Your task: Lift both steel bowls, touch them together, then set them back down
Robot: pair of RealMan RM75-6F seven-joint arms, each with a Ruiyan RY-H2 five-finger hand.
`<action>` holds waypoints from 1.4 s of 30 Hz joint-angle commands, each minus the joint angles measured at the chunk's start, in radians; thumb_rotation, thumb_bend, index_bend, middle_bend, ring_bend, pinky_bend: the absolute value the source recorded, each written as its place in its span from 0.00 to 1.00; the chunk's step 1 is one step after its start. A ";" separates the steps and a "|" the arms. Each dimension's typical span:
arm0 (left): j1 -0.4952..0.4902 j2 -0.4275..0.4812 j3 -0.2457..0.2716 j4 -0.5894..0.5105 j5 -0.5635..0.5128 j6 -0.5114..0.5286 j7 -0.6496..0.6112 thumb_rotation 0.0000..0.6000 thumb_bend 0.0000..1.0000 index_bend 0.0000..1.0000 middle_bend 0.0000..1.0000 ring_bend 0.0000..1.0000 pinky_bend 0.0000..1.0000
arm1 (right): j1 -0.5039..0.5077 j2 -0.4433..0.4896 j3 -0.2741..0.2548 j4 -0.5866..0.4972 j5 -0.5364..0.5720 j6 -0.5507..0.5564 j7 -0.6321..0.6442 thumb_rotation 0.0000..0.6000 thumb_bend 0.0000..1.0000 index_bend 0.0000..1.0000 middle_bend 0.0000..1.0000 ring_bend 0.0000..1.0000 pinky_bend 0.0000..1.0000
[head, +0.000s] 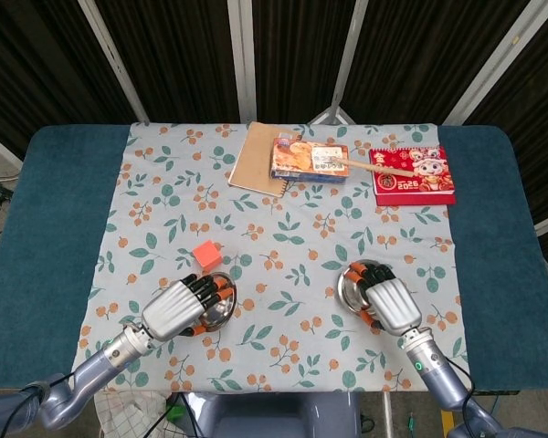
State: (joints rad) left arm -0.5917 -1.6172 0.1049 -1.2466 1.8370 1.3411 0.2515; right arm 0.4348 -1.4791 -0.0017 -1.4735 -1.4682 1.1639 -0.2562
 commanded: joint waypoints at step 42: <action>0.163 0.199 0.023 -0.364 -0.086 0.038 0.180 0.87 0.07 0.00 0.00 0.00 0.10 | -0.092 0.224 -0.061 -0.367 -0.100 0.081 0.131 0.56 0.39 0.00 0.00 0.00 0.19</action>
State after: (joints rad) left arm -0.4721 -1.4606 0.1017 -1.5809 1.7230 1.3188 0.4388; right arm 0.3906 -1.2887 -0.0432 -1.8137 -1.5038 1.1511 -0.1094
